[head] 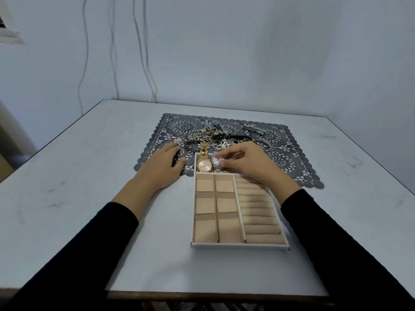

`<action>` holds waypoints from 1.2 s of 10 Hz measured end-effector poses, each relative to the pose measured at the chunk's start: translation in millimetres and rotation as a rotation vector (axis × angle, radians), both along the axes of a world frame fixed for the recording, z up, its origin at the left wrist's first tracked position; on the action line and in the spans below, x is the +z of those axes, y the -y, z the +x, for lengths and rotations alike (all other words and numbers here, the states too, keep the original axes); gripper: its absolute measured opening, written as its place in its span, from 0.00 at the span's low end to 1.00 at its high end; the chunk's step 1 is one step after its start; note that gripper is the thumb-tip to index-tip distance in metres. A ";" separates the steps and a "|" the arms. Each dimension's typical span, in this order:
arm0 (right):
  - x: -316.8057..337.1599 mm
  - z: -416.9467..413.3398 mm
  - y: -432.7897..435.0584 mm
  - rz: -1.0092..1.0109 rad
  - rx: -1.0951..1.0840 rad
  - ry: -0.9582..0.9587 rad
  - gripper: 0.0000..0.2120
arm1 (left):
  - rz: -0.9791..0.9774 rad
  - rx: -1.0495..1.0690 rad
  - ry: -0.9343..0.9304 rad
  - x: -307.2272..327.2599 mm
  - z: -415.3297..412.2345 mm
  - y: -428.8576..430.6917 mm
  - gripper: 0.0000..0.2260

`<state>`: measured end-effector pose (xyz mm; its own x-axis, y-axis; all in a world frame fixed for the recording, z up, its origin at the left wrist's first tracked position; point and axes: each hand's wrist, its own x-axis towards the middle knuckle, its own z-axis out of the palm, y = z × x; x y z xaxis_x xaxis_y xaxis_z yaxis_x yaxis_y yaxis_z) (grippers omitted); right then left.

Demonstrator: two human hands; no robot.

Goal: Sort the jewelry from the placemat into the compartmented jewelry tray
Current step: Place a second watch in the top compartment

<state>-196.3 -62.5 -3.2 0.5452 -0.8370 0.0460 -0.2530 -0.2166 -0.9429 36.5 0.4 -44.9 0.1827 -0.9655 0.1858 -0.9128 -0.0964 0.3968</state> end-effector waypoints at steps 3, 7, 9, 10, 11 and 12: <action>-0.1 0.1 -0.7 -0.066 -0.014 -0.053 0.09 | -0.007 -0.003 0.006 -0.3 -0.3 -0.4 0.24; 8.0 -7.1 9.4 -0.211 -0.044 -0.169 0.09 | -0.010 -0.007 -0.003 0.2 0.4 0.5 0.24; 8.4 -19.5 25.9 -0.163 -0.116 -0.018 0.08 | -0.118 -0.001 -0.042 8.5 0.6 4.0 0.21; 10.0 -21.3 36.6 -0.173 -0.140 0.015 0.07 | -0.190 -0.019 -0.062 13.0 1.9 11.4 0.18; 7.9 -20.7 50.8 -0.180 -0.187 0.051 0.07 | -0.213 -0.067 -0.067 14.9 4.1 24.1 0.16; 1.4 -18.9 68.8 -0.209 -0.196 -0.009 0.07 | -0.196 -0.136 -0.061 15.4 6.2 39.9 0.15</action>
<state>-215.2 -131.2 -1.8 0.3748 -0.8994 0.2249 -0.3170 -0.3523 -0.8806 42.7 -39.6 -29.4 0.0700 -0.9284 0.3650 -0.8858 0.1104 0.4507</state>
